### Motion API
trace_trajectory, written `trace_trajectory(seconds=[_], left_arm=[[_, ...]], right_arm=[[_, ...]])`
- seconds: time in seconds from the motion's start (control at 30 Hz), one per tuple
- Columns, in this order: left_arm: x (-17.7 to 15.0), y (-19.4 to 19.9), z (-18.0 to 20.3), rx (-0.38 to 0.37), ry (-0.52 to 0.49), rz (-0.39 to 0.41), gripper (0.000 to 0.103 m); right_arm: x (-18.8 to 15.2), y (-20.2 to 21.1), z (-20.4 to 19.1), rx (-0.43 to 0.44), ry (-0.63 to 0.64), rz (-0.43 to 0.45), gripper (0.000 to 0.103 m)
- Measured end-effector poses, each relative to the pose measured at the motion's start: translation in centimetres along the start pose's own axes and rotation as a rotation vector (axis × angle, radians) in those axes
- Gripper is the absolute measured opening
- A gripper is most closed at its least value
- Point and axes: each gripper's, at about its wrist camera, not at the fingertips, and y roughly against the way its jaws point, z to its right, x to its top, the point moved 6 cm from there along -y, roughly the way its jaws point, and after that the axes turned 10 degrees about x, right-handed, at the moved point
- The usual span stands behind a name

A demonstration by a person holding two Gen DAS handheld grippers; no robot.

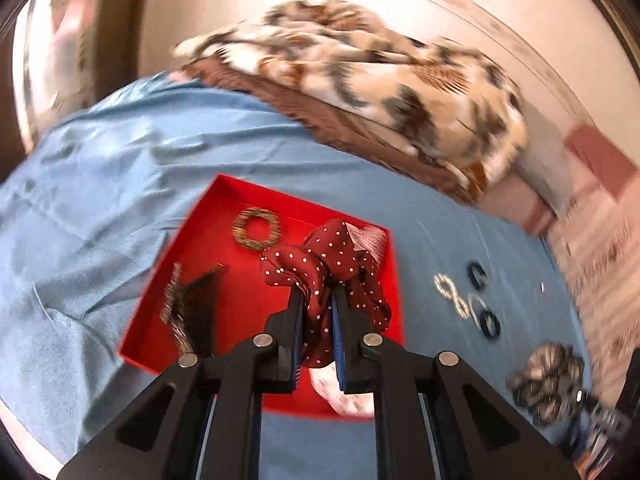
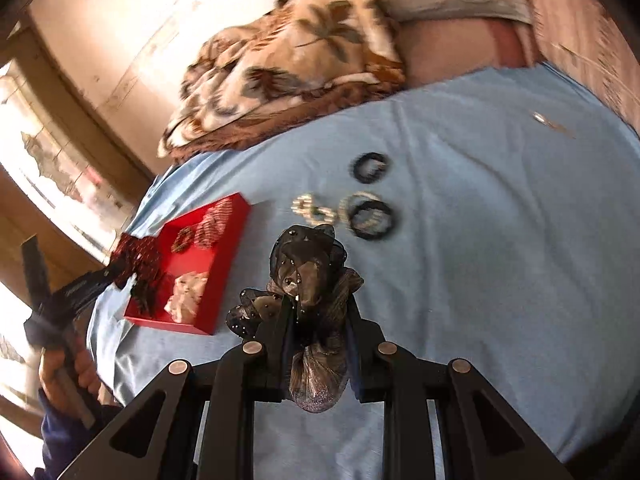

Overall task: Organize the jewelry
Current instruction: 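Carry the red and grey scrunchies over the red tray with both grippers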

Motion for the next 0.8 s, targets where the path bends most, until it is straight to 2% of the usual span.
trace_trajectory(seconds=[0.13, 0.27, 0.4, 0.5, 0.8], left_arm=[[2.0, -2.8, -2.6, 0.008, 0.075, -0.025, 0.012], [3.7, -5.5, -3.9, 0.01, 0.102, -0.046, 0.012], [5.4, -7.9, -4.1, -0.039, 0.136, -0.075, 0.012], [6.5, -8.8, -3.8, -0.075, 0.148, -0.077, 0.012], [7.6, -10.7, -5.8, -0.077, 0.218, -0.109, 0.012]], right_arm=[[1.3, -2.4, -3.1, 0.034, 0.051, -0.027, 0.024], [2.3, -5.5, -6.4, 0.073, 0.102, -0.064, 0.024], [3.0, -8.9, -9.2, 0.094, 0.149, -0.103, 0.024], [3.4, -11.7, -11.1, 0.109, 0.17, -0.132, 0.024], [4.3, -19.5, -15.4, 0.152, 0.165, -0.206, 0.024]])
